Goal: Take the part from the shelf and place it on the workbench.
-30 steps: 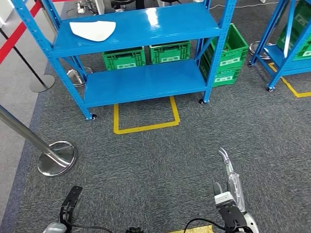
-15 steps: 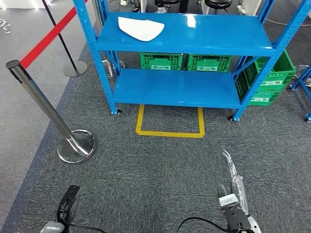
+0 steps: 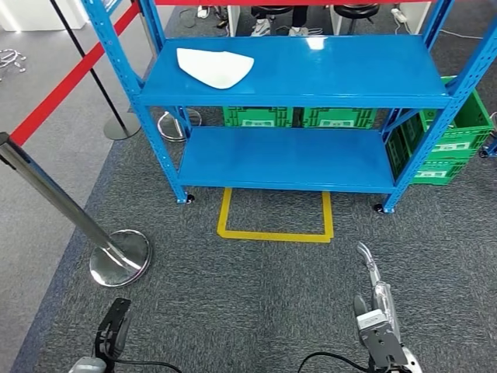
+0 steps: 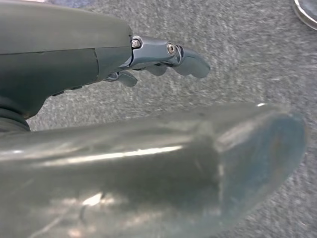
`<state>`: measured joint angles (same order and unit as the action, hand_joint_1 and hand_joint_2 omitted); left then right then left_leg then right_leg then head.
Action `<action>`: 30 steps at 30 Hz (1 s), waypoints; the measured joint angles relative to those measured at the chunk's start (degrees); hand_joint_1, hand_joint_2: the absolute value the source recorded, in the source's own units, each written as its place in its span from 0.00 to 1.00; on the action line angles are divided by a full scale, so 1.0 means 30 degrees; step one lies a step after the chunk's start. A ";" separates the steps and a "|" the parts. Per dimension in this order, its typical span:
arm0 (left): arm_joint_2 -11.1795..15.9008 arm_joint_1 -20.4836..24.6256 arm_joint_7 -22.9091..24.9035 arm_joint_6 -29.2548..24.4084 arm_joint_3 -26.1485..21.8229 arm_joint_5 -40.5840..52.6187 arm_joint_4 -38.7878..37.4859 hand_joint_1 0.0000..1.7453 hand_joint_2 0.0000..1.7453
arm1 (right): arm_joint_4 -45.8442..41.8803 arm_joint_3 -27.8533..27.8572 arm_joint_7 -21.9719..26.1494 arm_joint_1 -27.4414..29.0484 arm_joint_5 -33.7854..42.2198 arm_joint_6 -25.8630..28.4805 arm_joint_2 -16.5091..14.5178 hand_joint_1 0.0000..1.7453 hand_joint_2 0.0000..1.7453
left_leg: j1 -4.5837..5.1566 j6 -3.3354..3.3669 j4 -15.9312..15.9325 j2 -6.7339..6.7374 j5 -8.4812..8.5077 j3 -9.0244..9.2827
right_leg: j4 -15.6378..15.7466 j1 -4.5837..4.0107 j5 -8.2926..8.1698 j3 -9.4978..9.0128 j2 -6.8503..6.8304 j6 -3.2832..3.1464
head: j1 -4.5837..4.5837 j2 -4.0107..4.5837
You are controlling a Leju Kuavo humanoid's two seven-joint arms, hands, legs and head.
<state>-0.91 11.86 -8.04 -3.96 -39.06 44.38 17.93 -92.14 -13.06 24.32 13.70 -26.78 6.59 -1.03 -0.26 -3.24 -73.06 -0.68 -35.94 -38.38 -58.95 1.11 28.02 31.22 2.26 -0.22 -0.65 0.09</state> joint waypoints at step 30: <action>-0.0208 0.0643 0.0337 0.0579 0.0605 0.0477 -0.0045 0.00 0.00 | 2.3091 1.3109 -0.2856 -0.6145 -0.1000 0.2118 0.1193 0.00 0.00 | 0.0066 0.0235 0.0235 0.0280 0.1590 -0.0628 | 0.0895 0.0063 -0.0167 -0.0689 -0.0496 0.0281 | 0.0208 0.0000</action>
<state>-1.53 13.78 -7.03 -2.22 -37.24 45.81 17.80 -22.87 26.27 15.75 -4.74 -29.78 12.94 2.55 -0.06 -2.53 -72.35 0.16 -31.17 -40.26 -56.27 1.30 27.51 29.15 0.77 0.62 -0.02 0.09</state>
